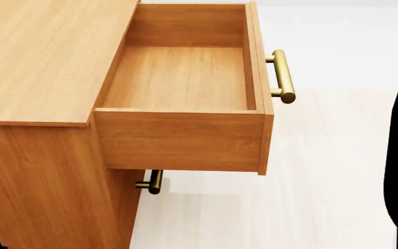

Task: Put the bowl on top of the cabinet.

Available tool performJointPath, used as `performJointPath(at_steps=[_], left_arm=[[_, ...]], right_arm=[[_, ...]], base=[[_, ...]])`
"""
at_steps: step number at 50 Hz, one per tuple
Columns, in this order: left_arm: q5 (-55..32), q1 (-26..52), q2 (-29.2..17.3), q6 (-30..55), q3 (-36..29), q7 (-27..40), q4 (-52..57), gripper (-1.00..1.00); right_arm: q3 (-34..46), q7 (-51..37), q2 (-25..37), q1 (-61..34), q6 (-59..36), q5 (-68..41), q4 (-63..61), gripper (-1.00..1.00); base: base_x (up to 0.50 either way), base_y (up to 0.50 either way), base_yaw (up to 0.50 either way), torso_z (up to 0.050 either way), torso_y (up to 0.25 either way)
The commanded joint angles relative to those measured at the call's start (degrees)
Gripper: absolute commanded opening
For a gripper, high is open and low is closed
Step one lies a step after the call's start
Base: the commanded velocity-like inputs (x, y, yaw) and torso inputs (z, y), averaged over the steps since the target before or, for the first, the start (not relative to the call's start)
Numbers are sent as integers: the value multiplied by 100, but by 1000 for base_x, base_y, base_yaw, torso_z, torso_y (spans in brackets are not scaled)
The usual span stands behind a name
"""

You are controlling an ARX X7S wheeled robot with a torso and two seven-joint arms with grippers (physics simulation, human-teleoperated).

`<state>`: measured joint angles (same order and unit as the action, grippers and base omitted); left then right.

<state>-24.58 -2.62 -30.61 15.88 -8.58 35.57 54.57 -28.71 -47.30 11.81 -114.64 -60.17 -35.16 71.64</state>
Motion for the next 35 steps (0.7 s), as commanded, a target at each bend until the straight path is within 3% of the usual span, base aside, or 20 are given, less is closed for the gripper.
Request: performJointPath(at_steps=[1, 11, 15, 19, 28, 35], left_arm=[[-2, -9, -10, -29, -39, 12, -19, 100], [24, 2, 6, -39, -142, 6, -46, 100], [1, -8, -5, -79, -118, -2, -81, 100], [-42, -15, -21, -102, -77, 2, -93, 100], [-138, -35, -45, -183, 19, 9, -114, 100], [-140, -35, -51, -193, 0, 16, -127, 100]], right_arm=[[-1575, 502, -590, -351, 61, 1846, 334, -100], [-2370, 1006, -1092, -397, -197, 3155, 335, -100], [-1982, 866, -1179, -349, -259, 2542, 335, -100], [-545, 459, -1180, -211, -338, 517, 336, -100], [2315, 41, -1180, 2, -89, -2832, 336, -100], [6335, 74, -1179, -6, 679, -6955, 336, -100]], base=[[0, 0, 0, 0, 0], [0, 0, 0, 0, 0], [0, 0, 0, 0, 0], [0, 0, 0, 0, 0], [0, 0, 0, 0, 0], [0, 0, 0, 0, 0]])
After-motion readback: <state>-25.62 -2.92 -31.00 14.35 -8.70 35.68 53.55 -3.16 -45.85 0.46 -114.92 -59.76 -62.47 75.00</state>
